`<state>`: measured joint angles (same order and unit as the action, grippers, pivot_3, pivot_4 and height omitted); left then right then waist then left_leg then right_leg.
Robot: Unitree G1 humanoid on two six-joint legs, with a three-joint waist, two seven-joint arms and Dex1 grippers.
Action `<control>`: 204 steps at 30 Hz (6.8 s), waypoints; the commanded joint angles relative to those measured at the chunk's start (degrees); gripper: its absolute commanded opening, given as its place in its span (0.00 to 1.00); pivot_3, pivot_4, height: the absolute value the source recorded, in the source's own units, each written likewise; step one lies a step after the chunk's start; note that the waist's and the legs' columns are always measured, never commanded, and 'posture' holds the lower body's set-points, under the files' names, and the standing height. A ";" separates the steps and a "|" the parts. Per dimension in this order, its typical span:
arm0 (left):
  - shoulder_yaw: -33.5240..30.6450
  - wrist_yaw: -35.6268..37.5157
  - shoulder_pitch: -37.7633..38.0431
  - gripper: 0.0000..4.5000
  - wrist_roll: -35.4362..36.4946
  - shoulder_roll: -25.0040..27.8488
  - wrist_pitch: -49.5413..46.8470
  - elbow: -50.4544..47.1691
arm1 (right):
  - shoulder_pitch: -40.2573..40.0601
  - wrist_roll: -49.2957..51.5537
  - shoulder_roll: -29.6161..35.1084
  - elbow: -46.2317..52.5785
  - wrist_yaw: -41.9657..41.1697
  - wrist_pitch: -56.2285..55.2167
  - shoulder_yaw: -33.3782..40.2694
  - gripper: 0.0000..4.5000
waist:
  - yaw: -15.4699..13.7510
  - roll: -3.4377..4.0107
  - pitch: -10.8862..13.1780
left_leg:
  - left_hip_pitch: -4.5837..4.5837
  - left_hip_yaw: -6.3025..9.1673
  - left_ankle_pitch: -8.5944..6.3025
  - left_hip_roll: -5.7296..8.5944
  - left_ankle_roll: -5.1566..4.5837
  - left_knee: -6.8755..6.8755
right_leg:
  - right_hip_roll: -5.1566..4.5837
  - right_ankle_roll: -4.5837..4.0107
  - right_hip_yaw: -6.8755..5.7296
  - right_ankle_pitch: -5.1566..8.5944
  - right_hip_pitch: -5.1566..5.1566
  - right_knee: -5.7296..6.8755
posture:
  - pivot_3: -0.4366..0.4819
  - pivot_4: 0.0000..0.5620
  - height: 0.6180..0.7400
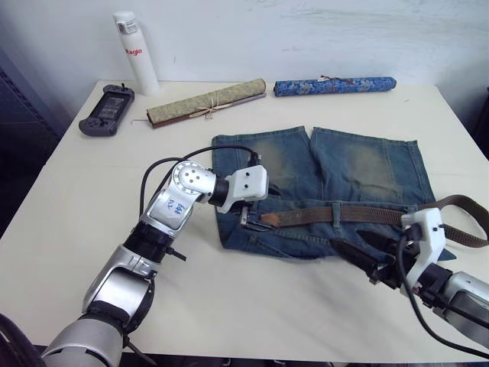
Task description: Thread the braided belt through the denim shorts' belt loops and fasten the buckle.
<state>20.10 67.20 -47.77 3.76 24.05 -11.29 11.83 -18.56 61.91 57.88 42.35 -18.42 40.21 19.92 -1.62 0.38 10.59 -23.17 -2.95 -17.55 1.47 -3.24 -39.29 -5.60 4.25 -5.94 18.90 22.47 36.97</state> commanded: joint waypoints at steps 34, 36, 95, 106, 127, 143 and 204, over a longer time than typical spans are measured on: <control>-2.13 1.70 1.16 1.00 2.65 -0.22 -3.28 -5.42 | 21.04 -61.36 10.59 -74.32 -32.86 -64.76 -10.19 0.01 | -0.68 -0.15 0.06 | 0.04 0.18 -0.03 0.08 -0.04 -0.55 | -0.03 0.14 -0.25 -0.08 -0.38 -0.01 | 0.48 0.27 0.56; -2.30 1.16 1.18 1.00 2.77 -0.64 -3.77 -5.80 | 18.53 -58.02 10.30 -70.62 -34.87 -61.78 -7.84 0.19 | -0.79 -0.15 0.06 | 0.03 0.18 -0.03 0.08 -0.04 -0.59 | -0.04 0.15 -0.24 -0.08 -0.39 0.00 | 0.48 0.27 0.56; -2.88 -8.75 2.82 1.00 1.76 -1.99 -6.76 -10.65 | 15.86 48.12 -22.70 -42.15 24.07 10.54 18.05 0.99 | 0.08 0.24 0.01 | -0.01 0.64 -0.22 0.07 -0.23 -0.66 | -0.06 0.13 -0.31 -0.08 -0.59 -0.16 | 0.48 0.27 0.56; -2.60 -8.86 2.60 1.00 1.77 -1.92 -6.55 -10.33 | 17.96 45.78 -23.66 -43.79 22.52 9.93 16.33 0.99 | 0.08 0.25 0.01 | -0.03 0.64 -0.23 0.07 -0.24 -0.65 | -0.08 0.13 -0.31 -0.08 -0.58 -0.19 | 0.48 0.27 0.56; -2.46 -8.30 1.63 1.00 0.91 -1.30 -6.00 -9.89 | 18.07 44.55 -26.73 -43.82 17.63 9.95 15.11 0.27 | 0.09 0.29 0.03 | -0.07 0.64 -0.24 0.07 -0.26 -0.63 | -0.10 0.13 -0.31 -0.08 -0.53 -0.21 | 0.48 0.27 0.56; -2.75 -7.98 2.16 1.00 1.65 -1.27 -8.79 -11.71 | 21.65 25.02 -35.48 -43.21 9.92 -0.73 11.56 0.01 | 0.44 0.27 0.04 | -0.05 0.64 -0.25 0.07 -0.26 -0.61 | -0.10 0.13 -0.29 -0.08 -0.54 -0.24 | 0.48 0.27 0.56; -2.20 -10.07 4.59 1.00 1.92 -0.18 -12.07 -15.48 | 27.38 7.33 -56.57 -34.12 27.35 -12.08 -1.14 0.01 | 1.67 0.04 -0.09 | -0.01 0.47 0.16 0.09 0.24 0.08 | 0.00 -0.01 -0.04 0.00 -0.08 0.14 | 0.48 0.27 0.56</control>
<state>18.28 57.14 -42.31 5.37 23.71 -24.23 -1.79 10.55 69.85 1.63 10.61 9.16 25.79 20.26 0.05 0.42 10.49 -23.18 -2.47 -17.38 1.56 -3.00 -39.21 -5.60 4.24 -5.98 18.90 22.39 37.12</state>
